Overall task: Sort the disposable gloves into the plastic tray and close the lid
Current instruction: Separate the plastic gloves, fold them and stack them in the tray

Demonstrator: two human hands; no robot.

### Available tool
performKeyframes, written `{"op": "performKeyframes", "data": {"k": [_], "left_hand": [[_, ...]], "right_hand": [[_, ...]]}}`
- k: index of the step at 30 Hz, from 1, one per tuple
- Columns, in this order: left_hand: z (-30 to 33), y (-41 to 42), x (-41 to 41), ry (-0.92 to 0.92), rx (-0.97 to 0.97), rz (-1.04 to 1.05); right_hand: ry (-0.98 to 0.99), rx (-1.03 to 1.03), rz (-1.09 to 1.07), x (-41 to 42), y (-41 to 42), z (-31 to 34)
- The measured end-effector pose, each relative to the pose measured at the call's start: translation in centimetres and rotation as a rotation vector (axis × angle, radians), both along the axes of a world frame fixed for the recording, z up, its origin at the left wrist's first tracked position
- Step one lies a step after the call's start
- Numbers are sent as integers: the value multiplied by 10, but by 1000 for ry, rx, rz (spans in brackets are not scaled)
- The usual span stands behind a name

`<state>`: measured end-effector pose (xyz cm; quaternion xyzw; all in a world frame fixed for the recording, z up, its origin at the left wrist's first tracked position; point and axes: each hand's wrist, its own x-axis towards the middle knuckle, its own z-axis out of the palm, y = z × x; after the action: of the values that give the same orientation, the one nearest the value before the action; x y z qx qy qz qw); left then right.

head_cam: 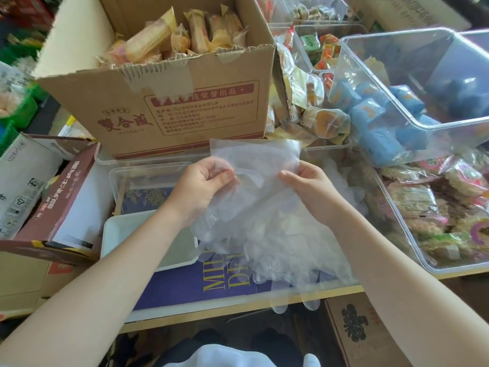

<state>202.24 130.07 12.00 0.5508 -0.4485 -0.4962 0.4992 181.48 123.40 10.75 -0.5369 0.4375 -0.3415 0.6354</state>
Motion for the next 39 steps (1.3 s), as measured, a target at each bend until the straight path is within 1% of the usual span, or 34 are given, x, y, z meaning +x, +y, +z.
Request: {"op": "performKeyframes", "data": {"k": [2, 4, 5, 9, 13, 17, 19, 21, 23, 24, 25, 27, 28, 29, 30, 32, 35, 37, 39], "left_hand": [[3, 0, 4, -25, 23, 10], [2, 2, 7, -124, 39, 19], [0, 4, 9, -144, 59, 1], [-8, 19, 19, -73, 196, -157], [-15, 30, 33, -133, 229, -269], [-23, 35, 42, -156, 276, -279], [-28, 37, 47, -127, 313, -250], [-34, 38, 48, -124, 363, -240], [-38, 41, 44, -159, 407, -261], [-42, 42, 41, -142, 413, -254], [-45, 42, 39, -57, 409, -218], [-51, 42, 33, 276, 436, -119], [-54, 41, 29, 425, 465, -108], [-60, 41, 26, 511, 497, -106], [-64, 41, 21, 537, 526, -112], [-78, 43, 11, 459, 571, -88], [-103, 45, -6, 170, 622, -42], [-117, 45, -19, 72, 643, 10], [-129, 46, -31, -67, 609, 94]], "right_hand": [[37, -47, 54, 3, 0, 4], [57, -62, 13, 10, -1, 7], [58, -65, -13, 12, -1, 7], [72, -33, -63, 11, -4, 1], [106, 28, -82, 5, -7, -4], [118, 59, -72, 8, -5, -7], [117, 87, -68, 10, -4, -11], [166, 95, -76, 12, -2, -20], [242, 79, -87, 13, -1, -32], [258, 80, -104, 12, -1, -38], [251, 88, -131, 11, 0, -44], [225, 110, -184, 6, 1, -51], [232, 117, -205, 3, 0, -55], [250, 120, -227, 0, 0, -59], [266, 124, -253, -4, 0, -63], [290, 146, -314, -12, -2, -75], [370, 201, -370, -25, -6, -94], [390, 236, -383, -31, -7, -105], [387, 258, -391, -35, -9, -113]]}}
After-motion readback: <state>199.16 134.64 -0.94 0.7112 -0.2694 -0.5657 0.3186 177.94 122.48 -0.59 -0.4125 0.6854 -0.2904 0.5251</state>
